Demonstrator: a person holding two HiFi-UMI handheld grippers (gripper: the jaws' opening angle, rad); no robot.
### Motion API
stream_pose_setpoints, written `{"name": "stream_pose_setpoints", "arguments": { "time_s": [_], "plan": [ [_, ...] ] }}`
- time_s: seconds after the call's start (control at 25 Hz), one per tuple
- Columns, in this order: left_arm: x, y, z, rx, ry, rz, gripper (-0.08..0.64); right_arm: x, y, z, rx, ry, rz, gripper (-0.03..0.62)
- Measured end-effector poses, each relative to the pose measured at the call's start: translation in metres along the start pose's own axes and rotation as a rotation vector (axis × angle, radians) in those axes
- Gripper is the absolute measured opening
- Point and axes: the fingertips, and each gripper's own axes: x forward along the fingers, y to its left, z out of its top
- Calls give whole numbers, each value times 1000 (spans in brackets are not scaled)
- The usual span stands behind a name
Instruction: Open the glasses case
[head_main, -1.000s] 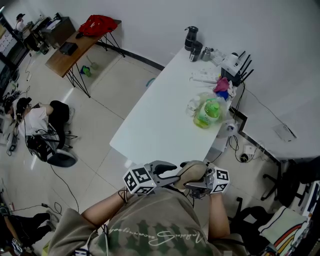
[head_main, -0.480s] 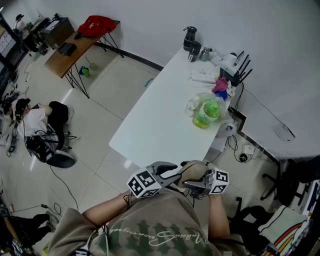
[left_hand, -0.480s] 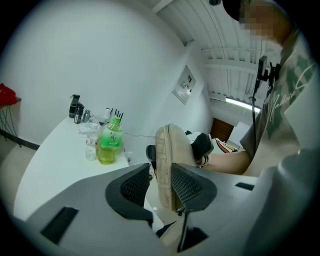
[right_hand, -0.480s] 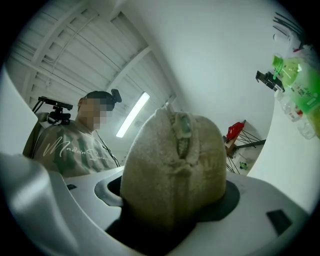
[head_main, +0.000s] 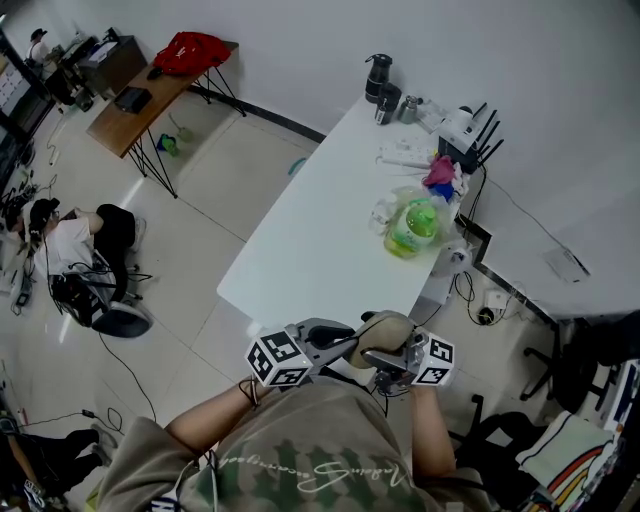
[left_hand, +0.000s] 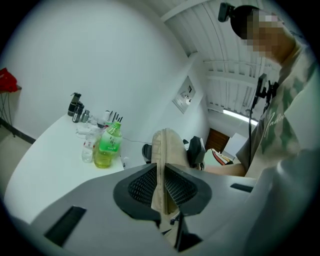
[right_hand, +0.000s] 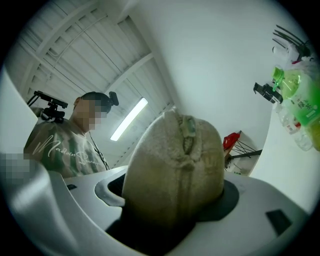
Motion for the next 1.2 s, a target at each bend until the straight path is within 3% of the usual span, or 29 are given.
{"name": "stream_pose_setpoints", "arguments": {
  "time_s": [0.32, 0.56, 0.68, 0.92, 1.04, 1.2],
  "plan": [
    [-14, 4, 16, -65, -111, 12, 34, -4, -7, -8, 24, 39, -44, 341],
    [-17, 6, 19, -57, -129, 28, 34, -3, -9, -8, 28, 4, -52, 337],
    [-19, 3, 17, -20, -105, 37, 34, -1, -5, -6, -16, 22, -41, 337],
    [-13, -5, -3, 113, 37, 29, 35, -3, 5, -1, -62, 49, -4, 326],
    [-11, -5, -10, 108, 79, 20, 51, -1, 12, -5, -65, 80, 22, 313],
    [-14, -1, -5, 71, 59, 14, 164, 0, 19, -1, -21, 33, 59, 314]
  ]
}}
